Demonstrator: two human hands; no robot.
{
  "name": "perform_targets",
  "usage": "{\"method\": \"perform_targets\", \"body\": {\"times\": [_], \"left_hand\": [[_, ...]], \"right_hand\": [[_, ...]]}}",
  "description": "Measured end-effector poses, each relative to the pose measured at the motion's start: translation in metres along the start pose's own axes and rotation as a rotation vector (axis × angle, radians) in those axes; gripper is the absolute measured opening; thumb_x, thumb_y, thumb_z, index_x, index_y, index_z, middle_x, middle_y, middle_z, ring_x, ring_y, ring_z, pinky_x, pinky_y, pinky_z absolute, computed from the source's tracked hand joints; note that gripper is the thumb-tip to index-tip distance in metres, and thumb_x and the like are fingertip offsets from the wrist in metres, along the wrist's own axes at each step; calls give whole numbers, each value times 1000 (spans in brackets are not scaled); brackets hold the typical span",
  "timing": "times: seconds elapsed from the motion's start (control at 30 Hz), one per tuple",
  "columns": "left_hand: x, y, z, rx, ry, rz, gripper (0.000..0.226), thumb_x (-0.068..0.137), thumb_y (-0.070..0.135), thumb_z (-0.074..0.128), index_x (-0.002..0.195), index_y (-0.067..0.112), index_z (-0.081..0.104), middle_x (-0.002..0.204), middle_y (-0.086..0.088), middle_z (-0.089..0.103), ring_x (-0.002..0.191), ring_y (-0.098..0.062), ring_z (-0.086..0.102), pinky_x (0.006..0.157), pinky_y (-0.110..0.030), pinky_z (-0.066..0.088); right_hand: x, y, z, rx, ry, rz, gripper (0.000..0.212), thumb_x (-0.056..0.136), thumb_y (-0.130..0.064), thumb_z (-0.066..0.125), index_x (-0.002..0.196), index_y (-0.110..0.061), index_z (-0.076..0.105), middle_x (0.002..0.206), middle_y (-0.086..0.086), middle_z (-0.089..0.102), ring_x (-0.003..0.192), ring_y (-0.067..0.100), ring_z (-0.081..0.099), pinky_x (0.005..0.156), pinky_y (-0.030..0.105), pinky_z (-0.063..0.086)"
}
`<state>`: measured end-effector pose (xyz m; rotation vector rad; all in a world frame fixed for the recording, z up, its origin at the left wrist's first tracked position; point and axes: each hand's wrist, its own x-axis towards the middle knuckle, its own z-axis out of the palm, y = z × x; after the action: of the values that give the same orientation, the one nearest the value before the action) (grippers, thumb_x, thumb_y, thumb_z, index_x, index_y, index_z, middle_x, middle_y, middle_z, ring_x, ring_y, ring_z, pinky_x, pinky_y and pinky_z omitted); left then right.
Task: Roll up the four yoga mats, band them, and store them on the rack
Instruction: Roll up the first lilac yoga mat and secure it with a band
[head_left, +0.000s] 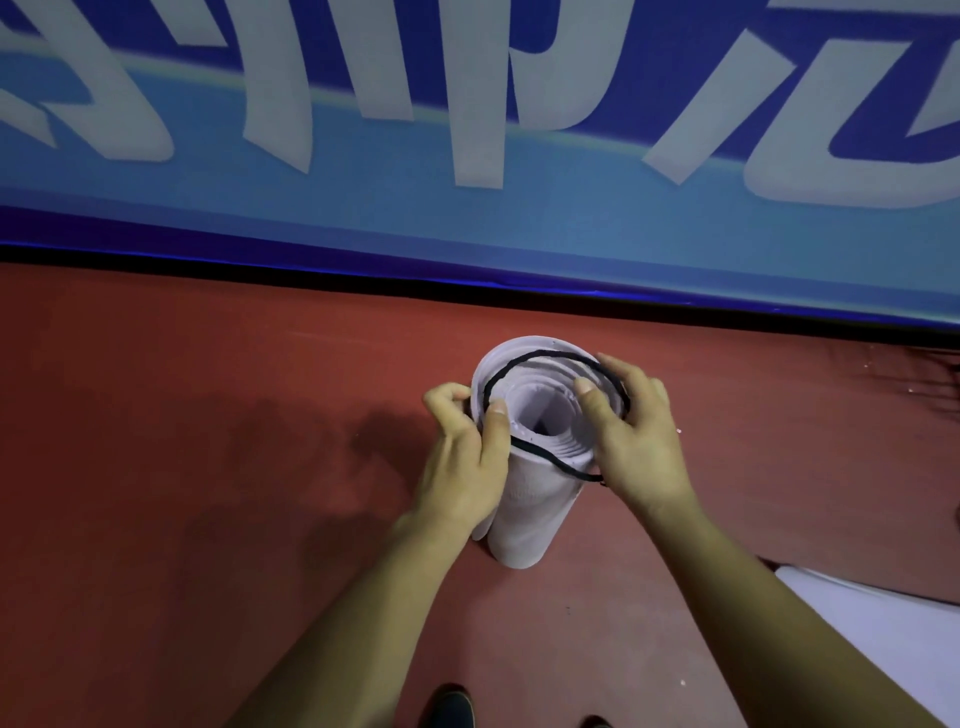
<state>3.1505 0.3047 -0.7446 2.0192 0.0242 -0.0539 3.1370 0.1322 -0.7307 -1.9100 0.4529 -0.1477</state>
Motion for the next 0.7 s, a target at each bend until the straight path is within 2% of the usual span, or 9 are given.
{"method": "perform_targets", "body": {"times": [0.07, 0.13, 0.2, 0.3, 0.37, 0.43, 0.5, 0.7], "left_hand": [[-2, -1, 0, -9, -3, 15, 23, 102, 31, 49, 106, 29, 27, 87, 12, 62, 79, -10, 58, 71, -33, 44], [-3, 2, 2, -2, 44, 35, 23, 98, 31, 54, 110, 23, 36, 101, 7, 61, 89, -4, 56, 76, -20, 43], [-2, 5, 5, 36, 168, 73, 24, 94, 22, 64, 109, 15, 47, 113, 2, 54, 95, 5, 50, 79, -4, 35], [1, 15, 7, 78, 274, 36, 16, 91, 18, 67, 103, 15, 56, 97, 4, 60, 80, -8, 54, 69, -5, 35], [0, 18, 5, 92, 308, 38, 8, 92, 15, 64, 99, 15, 59, 86, 5, 64, 71, -11, 55, 64, -6, 36], [-1, 20, 2, 123, 326, 52, 1, 94, 12, 59, 95, 13, 58, 79, 1, 66, 68, -14, 53, 60, -16, 33], [-1, 22, 0, 128, 358, 19, 6, 98, 15, 55, 92, 13, 54, 75, -2, 66, 67, -19, 51, 61, -23, 29], [2, 23, -6, 122, 398, -136, 16, 97, 30, 58, 83, 24, 51, 68, 14, 58, 68, -17, 54, 59, -24, 29]], "right_hand": [[6, 0, -8, -74, -19, -49, 33, 95, -37, 69, 127, -32, 66, 115, -8, 55, 105, -15, 53, 88, -1, 37], [12, -1, -13, -2, -30, -35, 25, 95, -37, 70, 119, -30, 70, 113, -7, 63, 104, -3, 62, 95, 17, 48], [13, -3, -12, 139, -35, 6, 13, 98, -32, 68, 109, -28, 72, 107, -5, 73, 101, 9, 69, 94, 36, 55], [14, -3, -6, 183, 16, 0, 6, 98, -30, 68, 98, -28, 74, 99, -5, 76, 97, 15, 71, 90, 43, 57], [15, -3, -3, 158, 51, 6, 15, 93, -42, 67, 89, -29, 72, 93, -4, 74, 93, 19, 70, 88, 47, 56], [15, -3, -2, 127, 71, 3, 26, 88, -51, 65, 81, -26, 66, 83, -3, 71, 83, 20, 67, 81, 49, 56], [14, -2, -1, 120, 78, -2, 28, 87, -49, 67, 77, -24, 61, 77, -3, 68, 75, 17, 62, 76, 47, 55], [19, 0, 2, 98, 28, 14, 28, 91, -44, 68, 75, -24, 57, 61, -15, 56, 59, 4, 48, 63, 31, 44]]}}
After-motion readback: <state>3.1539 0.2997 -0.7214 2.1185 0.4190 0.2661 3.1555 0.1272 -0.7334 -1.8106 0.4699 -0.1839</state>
